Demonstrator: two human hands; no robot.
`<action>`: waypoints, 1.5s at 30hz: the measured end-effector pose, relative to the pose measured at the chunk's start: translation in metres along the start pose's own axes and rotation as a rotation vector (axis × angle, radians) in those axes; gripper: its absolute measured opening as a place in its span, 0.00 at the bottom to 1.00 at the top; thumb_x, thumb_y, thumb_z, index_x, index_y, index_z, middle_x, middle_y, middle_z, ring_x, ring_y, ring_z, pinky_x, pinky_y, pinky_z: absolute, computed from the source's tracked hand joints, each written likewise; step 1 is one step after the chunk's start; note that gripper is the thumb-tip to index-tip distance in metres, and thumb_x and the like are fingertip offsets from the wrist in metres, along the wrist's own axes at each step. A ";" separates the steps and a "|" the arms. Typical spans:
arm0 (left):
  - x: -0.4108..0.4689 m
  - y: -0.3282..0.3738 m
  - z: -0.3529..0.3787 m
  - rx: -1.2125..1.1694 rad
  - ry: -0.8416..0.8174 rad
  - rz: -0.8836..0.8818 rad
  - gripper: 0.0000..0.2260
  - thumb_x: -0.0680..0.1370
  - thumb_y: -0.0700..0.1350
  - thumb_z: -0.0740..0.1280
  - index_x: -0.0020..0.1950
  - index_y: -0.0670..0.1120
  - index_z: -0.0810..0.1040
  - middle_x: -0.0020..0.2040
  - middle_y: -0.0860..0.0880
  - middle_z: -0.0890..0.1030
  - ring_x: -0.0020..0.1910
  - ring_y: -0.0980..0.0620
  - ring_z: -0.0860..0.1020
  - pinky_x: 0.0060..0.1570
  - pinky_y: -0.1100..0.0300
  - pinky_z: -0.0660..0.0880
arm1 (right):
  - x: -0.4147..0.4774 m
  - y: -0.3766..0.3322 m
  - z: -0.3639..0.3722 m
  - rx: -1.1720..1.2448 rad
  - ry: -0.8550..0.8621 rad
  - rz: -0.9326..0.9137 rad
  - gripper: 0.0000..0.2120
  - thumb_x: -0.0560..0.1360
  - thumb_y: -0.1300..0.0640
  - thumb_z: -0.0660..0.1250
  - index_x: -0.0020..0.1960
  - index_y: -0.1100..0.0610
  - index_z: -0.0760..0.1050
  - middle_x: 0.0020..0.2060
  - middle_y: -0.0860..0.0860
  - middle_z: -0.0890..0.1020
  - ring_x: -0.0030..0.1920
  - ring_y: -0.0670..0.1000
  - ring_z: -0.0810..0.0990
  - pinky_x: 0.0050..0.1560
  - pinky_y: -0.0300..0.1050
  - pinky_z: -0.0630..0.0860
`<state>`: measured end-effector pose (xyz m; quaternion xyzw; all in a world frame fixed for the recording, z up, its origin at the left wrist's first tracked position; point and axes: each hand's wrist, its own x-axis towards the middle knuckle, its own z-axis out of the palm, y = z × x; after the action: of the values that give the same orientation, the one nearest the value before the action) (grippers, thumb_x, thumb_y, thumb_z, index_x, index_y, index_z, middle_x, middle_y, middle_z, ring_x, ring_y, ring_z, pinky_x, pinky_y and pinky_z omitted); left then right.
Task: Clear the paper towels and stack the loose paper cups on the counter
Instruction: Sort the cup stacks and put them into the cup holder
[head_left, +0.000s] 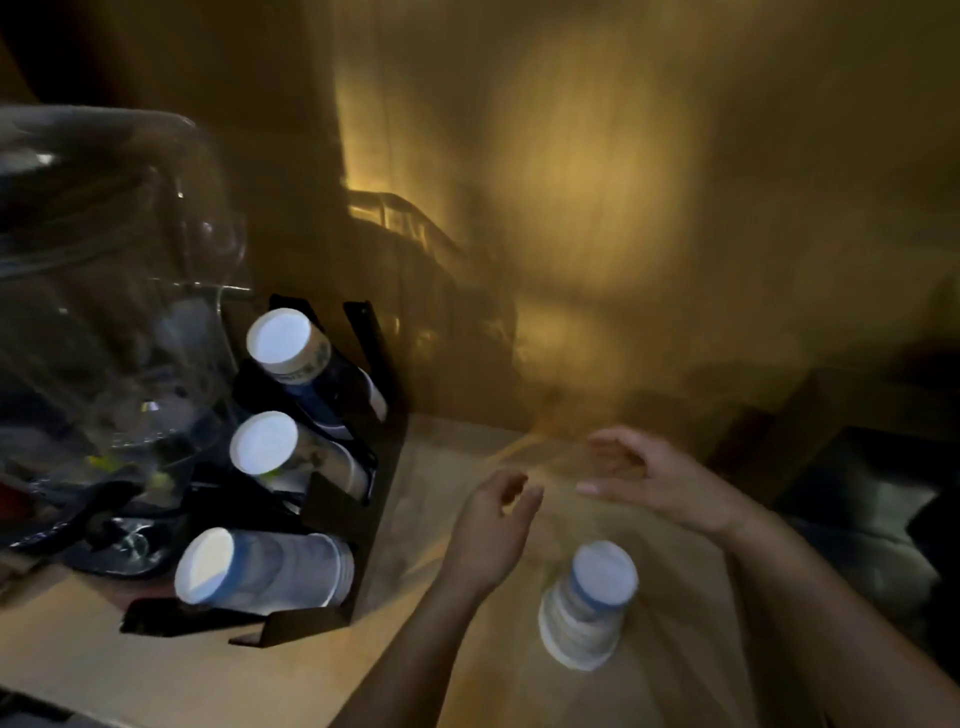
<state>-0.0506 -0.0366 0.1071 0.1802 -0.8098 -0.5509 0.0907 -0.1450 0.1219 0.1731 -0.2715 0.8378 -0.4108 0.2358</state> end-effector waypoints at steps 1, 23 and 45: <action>-0.004 -0.012 0.014 -0.007 -0.041 -0.072 0.13 0.78 0.48 0.64 0.59 0.42 0.78 0.54 0.46 0.81 0.54 0.50 0.78 0.51 0.63 0.71 | -0.010 0.016 0.002 0.030 0.002 0.039 0.30 0.65 0.53 0.75 0.64 0.50 0.66 0.57 0.50 0.75 0.53 0.41 0.74 0.46 0.26 0.72; -0.066 -0.044 0.024 -0.636 -0.165 -0.715 0.13 0.76 0.51 0.63 0.41 0.44 0.83 0.31 0.46 0.85 0.34 0.48 0.83 0.33 0.62 0.77 | -0.050 0.076 0.115 0.495 0.108 0.088 0.27 0.60 0.63 0.78 0.55 0.53 0.70 0.49 0.47 0.82 0.44 0.40 0.82 0.38 0.32 0.77; -0.047 0.057 -0.188 -0.403 0.495 0.020 0.15 0.78 0.51 0.62 0.58 0.43 0.77 0.56 0.42 0.82 0.55 0.46 0.81 0.56 0.50 0.78 | 0.045 -0.155 0.133 0.243 0.422 -0.879 0.35 0.60 0.52 0.75 0.59 0.38 0.59 0.57 0.28 0.65 0.56 0.27 0.64 0.52 0.19 0.62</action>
<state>0.0463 -0.1616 0.2335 0.2792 -0.6394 -0.6387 0.3245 -0.0556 -0.0615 0.2183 -0.4803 0.6199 -0.6118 -0.1042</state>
